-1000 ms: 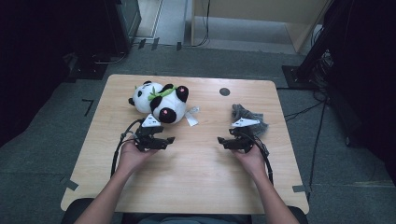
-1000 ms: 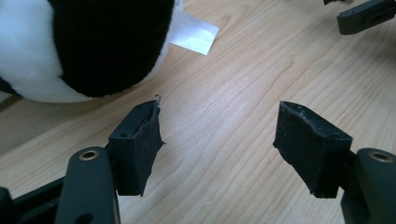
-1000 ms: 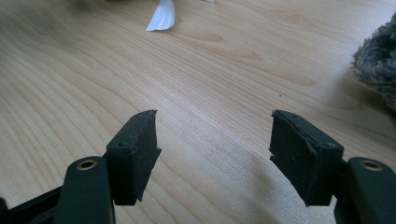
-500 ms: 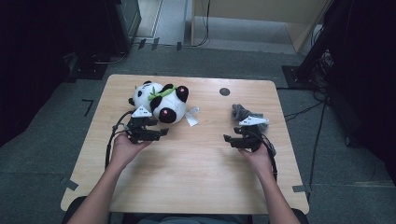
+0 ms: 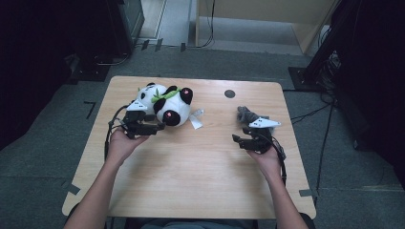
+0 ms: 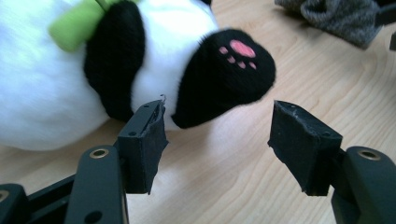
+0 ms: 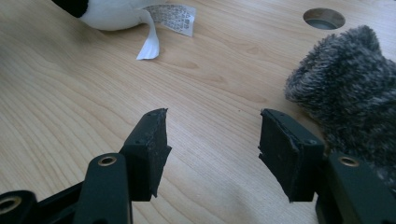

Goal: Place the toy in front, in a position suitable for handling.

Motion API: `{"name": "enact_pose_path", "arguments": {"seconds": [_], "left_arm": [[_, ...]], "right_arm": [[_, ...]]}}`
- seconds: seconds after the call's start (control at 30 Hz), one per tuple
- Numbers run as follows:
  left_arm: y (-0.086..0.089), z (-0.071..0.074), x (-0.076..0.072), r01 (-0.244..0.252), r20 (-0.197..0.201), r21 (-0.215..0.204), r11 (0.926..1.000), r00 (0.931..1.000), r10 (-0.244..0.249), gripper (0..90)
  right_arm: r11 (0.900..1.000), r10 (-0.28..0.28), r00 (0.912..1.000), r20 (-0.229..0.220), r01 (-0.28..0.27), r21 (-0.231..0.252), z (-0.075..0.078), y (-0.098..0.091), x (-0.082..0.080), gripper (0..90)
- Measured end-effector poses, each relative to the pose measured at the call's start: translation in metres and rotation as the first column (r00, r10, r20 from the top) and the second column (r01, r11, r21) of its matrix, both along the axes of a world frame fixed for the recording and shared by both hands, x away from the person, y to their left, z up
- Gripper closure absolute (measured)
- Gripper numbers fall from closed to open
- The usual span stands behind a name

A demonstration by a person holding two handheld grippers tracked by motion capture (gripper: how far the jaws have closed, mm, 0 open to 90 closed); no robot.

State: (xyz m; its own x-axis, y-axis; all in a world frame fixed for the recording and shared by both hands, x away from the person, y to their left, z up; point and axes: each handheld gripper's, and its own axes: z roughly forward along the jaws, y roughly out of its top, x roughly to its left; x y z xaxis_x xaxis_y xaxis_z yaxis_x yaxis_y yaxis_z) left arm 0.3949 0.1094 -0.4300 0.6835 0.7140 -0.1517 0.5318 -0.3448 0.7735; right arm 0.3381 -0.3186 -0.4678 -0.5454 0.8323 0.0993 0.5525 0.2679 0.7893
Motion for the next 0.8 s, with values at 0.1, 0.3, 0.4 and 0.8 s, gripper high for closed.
{"name": "enact_pose_path", "arguments": {"seconds": [0.1,0.3,0.4,0.8], "left_arm": [[0.002,0.001,0.003,-0.006,-0.003,0.01,0.9999,1.0,0.006,38.5],[0.006,0.006,0.015,-0.02,0.003,0.02,0.9996,0.9998,0.02,40.5],[0.008,0.005,0.021,-0.025,-0.007,0.03,0.9992,0.9997,0.025,41.8],[0.009,0.018,0.042,-0.034,0.021,0.078,0.9964,0.9993,0.032,39.4]], "right_arm": [[1.0,0.002,1.0,0.003,-0.002,-0.008,0.0,0.0,-0.001,44.2],[0.9999,-0.016,0.9997,0.021,0.016,-0.002,0.003,0.001,0.0,42.1],[0.9998,-0.017,0.9995,0.027,0.017,0.006,0.005,0.0,-0.001,43.9],[0.9989,-0.008,1.0,0.0,0.008,0.046,0.003,-0.003,0.005,49.0]]}}
